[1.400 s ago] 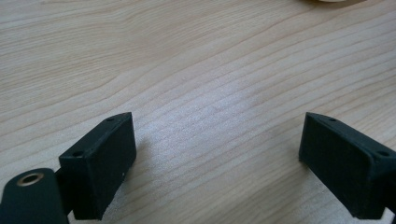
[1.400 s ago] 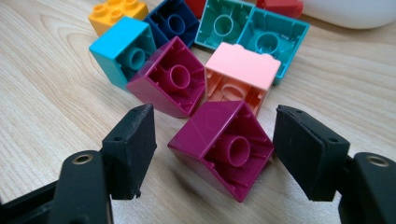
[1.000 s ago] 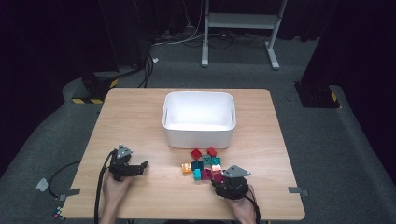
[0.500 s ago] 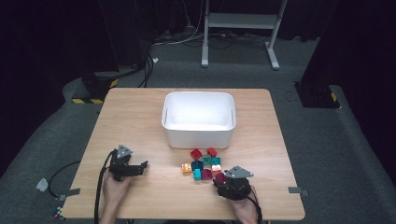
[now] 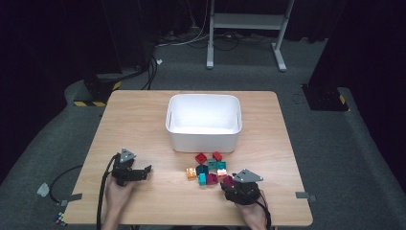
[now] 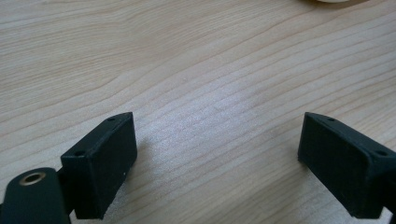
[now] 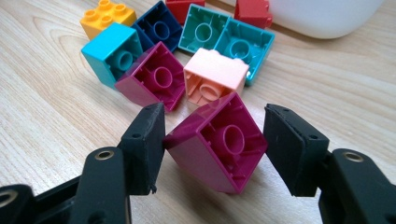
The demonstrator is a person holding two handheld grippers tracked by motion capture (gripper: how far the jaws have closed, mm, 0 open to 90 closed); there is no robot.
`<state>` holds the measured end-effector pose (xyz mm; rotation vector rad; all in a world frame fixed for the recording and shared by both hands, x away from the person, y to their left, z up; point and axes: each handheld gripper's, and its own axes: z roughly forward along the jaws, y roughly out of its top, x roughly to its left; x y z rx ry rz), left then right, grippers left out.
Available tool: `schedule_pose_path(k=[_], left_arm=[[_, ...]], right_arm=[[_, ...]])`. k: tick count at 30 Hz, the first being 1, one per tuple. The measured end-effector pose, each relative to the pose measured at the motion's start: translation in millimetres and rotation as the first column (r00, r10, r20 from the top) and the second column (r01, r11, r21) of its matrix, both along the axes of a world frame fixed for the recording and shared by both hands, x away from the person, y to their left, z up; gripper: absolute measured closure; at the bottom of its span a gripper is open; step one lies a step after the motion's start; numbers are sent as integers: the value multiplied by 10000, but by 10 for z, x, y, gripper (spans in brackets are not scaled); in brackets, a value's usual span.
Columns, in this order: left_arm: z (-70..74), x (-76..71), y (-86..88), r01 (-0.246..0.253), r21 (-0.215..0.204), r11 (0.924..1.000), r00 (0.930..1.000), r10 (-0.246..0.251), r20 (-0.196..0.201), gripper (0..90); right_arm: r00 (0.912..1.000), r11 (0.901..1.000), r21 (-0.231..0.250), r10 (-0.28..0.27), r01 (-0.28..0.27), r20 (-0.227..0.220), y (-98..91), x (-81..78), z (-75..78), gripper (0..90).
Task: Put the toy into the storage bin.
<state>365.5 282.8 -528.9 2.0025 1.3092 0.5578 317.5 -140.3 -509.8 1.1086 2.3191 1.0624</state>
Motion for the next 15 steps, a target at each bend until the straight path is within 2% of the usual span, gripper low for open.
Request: schedule_pose_path(k=[10, 15], left_arm=[[0, 0, -1, -6, 22, 10000, 10000, 6, 7, 118], [0, 0, -1, -10, 27, 10000, 10000, 10, 8, 118]], right_arm=[[9998, 9999, 139, -43, 41, 174, -39, 22, 107, 406], [9997, 9994, 322, -103, 96, 219, -112, 27, 221, 406]])
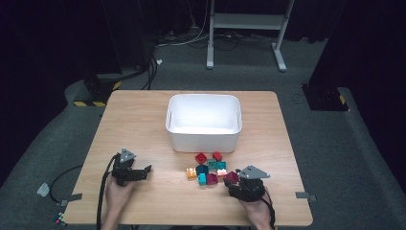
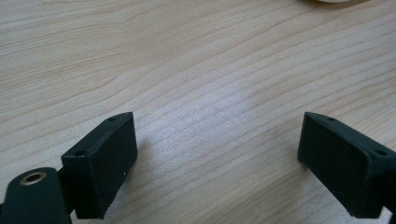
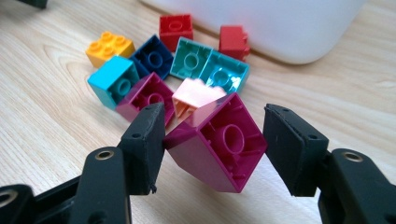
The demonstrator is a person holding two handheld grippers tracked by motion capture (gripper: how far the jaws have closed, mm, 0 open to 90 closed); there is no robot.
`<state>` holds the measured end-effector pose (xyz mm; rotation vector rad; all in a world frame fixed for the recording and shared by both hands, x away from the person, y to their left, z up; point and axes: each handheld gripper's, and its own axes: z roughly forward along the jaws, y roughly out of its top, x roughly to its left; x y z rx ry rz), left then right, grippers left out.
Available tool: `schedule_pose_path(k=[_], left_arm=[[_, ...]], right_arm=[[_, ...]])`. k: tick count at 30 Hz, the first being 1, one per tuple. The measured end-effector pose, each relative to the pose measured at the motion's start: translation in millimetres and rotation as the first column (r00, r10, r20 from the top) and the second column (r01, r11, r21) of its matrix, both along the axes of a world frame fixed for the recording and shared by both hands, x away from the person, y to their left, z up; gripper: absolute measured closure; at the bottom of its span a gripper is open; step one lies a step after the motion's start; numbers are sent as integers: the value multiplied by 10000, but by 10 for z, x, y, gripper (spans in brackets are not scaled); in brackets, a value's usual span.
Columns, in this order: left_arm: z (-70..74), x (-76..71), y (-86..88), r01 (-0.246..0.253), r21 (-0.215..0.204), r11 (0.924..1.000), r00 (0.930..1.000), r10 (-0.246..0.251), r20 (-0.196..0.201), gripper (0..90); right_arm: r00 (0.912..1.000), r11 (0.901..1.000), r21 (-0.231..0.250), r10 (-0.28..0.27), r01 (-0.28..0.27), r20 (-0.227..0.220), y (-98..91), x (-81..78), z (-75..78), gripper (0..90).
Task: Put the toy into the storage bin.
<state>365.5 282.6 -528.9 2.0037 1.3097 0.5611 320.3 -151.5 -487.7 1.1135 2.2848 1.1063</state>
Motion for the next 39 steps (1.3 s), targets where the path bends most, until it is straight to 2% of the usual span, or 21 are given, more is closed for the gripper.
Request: schedule_pose_path(k=[7, 20, 27, 30, 39], left_arm=[[0, 0, 0, -7, -14, 10000, 10000, 7, -1, 119], [0, 0, 2, -25, -27, 10000, 10000, 25, 14, 126], [1, -1, 3, -50, -34, 10000, 10000, 50, 22, 131], [0, -1, 3, -56, -43, 10000, 10000, 56, 24, 132], [0, -2, 2, -57, -62, 10000, 10000, 57, 16, 132]], right_arm=[[9998, 9993, 345, -166, 164, 56, -94, 62, 133, 407], [9994, 9937, 1073, -345, 337, 52, -213, 272, 407, 407], [9998, 9933, 1150, -159, 141, 146, -188, 354, 577, 408], [9993, 9941, 1080, -112, 74, 355, -180, 378, 676, 408], [9988, 9917, 1283, -49, -13, 484, -165, 510, 921, 408]])
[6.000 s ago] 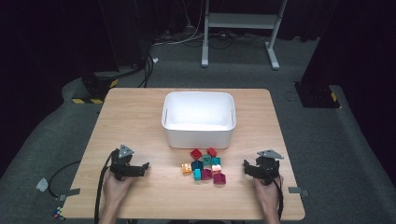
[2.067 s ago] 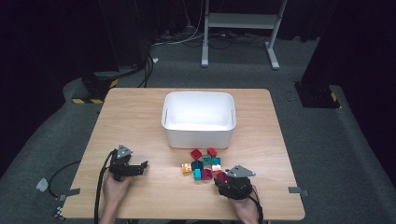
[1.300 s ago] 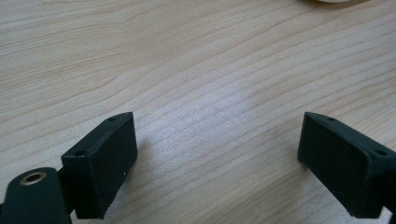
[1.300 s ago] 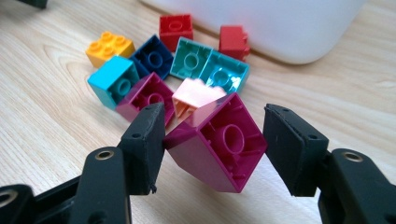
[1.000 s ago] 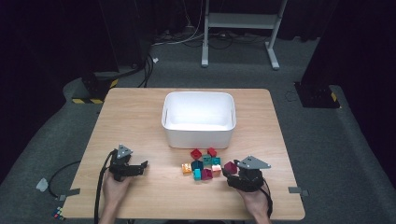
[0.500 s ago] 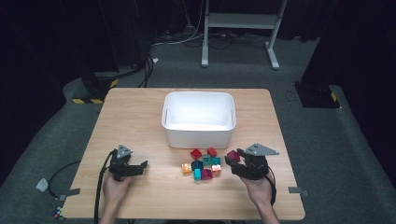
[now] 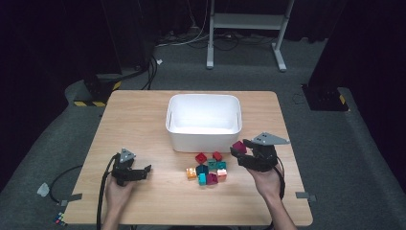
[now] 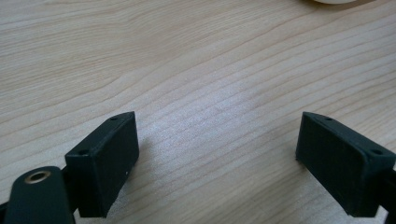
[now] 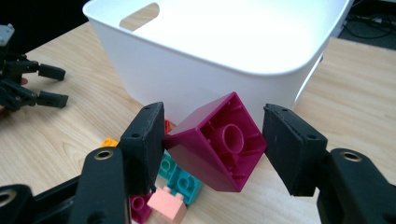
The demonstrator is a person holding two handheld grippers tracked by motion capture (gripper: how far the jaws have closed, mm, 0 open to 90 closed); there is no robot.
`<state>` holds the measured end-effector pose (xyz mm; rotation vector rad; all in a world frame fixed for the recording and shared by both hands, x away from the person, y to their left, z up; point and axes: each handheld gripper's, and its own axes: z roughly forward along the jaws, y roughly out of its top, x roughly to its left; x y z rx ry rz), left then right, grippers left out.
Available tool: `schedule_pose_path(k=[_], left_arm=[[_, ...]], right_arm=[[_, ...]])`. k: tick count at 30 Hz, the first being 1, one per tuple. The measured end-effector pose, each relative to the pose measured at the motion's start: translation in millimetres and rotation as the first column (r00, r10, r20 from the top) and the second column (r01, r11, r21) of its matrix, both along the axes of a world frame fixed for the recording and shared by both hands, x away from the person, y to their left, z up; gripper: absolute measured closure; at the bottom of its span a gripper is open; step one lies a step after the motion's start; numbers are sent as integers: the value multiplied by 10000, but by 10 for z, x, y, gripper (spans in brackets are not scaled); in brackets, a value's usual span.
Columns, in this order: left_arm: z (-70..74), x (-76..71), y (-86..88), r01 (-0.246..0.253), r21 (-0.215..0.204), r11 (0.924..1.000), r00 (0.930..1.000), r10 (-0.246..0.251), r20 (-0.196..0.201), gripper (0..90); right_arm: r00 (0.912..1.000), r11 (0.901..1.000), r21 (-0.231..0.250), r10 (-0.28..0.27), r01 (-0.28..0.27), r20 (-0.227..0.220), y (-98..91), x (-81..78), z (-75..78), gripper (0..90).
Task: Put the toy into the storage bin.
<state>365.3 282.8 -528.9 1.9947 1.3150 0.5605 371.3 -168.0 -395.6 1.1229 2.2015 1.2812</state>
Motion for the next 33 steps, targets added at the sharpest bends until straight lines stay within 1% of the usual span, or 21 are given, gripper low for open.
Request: schedule_pose_path(k=[2, 5, 9, 12, 19, 20, 24, 30, 33], left_arm=[[0, -1, -1, 3, 12, 10000, 10000, -3, 4, 133], [0, -1, -1, 3, 12, 10000, 10000, -3, 3, 133], [0, -1, -1, 4, 11, 10000, 10000, -4, 2, 133], [1, -1, 1, 20, 39, 10000, 10000, -20, -8, 133], [2, -1, 3, 23, 41, 10000, 10000, -23, -15, 134], [2, -1, 3, 18, 34, 10000, 10000, -18, -13, 134], [2, -1, 3, 21, 32, 10000, 10000, -21, -15, 134], [2, -1, 3, 19, 28, 10000, 10000, -19, -14, 134], [2, -1, 3, 13, 23, 10000, 10000, -13, -8, 134]], right_arm=[[10000, 10000, 38, 62, -62, 25, 9, 27, 58, 408], [9999, 9997, 224, 72, -74, 95, 17, 77, 136, 408], [10000, 9987, 504, -1, 1, -6, 9, 177, 194, 408], [10000, 9985, 540, -38, 42, -83, 17, 240, 239, 408], [10000, 9984, 562, -21, 21, -3, 73, 351, 366, 408], [10000, 9981, 617, -9, 8, 22, 93, 387, 389, 408], [10000, 9973, 739, -4, 6, -29, 118, 446, 420, 408], [10000, 9984, 565, -33, 36, -57, 226, 587, 508, 408], [10000, 9993, 367, -16, 16, -4, 309, 657, 563, 407]])
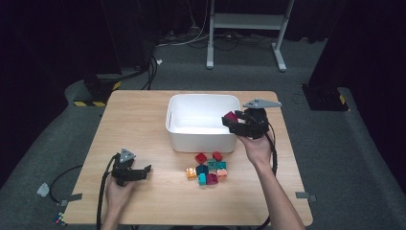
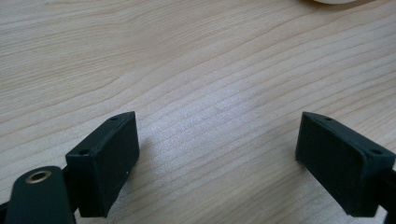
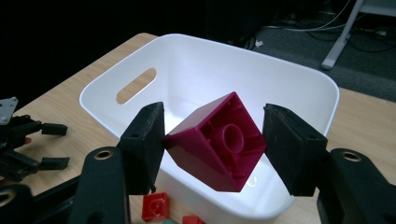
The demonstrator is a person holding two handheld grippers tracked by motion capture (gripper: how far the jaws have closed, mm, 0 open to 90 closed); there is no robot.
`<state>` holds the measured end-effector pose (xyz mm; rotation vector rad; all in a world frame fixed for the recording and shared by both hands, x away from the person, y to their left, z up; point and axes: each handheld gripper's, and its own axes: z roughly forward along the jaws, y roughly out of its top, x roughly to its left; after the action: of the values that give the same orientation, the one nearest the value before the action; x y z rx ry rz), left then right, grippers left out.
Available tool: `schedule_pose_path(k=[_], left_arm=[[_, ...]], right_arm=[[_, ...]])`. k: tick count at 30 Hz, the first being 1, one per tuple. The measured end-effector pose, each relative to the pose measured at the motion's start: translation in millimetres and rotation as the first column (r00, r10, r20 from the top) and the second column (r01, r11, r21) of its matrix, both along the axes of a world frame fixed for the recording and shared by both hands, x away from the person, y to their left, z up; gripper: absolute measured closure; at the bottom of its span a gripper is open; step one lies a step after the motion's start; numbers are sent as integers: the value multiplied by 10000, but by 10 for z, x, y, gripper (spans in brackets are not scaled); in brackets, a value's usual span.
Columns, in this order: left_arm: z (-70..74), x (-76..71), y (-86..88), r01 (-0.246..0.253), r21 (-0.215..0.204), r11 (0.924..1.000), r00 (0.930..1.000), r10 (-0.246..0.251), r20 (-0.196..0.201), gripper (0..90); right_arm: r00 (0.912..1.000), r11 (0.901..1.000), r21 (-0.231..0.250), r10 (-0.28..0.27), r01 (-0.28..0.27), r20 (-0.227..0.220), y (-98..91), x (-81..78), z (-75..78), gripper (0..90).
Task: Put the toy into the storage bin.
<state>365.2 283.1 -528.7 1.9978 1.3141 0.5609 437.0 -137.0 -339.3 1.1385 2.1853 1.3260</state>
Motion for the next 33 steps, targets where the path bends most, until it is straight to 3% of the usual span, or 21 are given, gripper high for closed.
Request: schedule_pose_path(k=[9, 17, 25, 33], left_arm=[[-1, 0, -2, -15, -29, 10000, 10000, 15, 11, 134], [-1, 0, -2, -12, -28, 10000, 10000, 12, 9, 134], [-1, 0, -3, -19, -27, 10000, 10000, 19, 11, 135], [-2, 0, -4, -48, -61, 10000, 10000, 49, 29, 137]], right_arm=[[9996, 9990, -376, 248, -253, -145, 230, 252, 34, 407], [9993, 9988, -385, 296, -304, -225, 371, 416, 74, 406], [9976, 9978, -431, 474, -496, -505, 488, 602, 21, 406], [9961, 9964, -814, 166, -236, -862, 552, 750, -114, 405]])
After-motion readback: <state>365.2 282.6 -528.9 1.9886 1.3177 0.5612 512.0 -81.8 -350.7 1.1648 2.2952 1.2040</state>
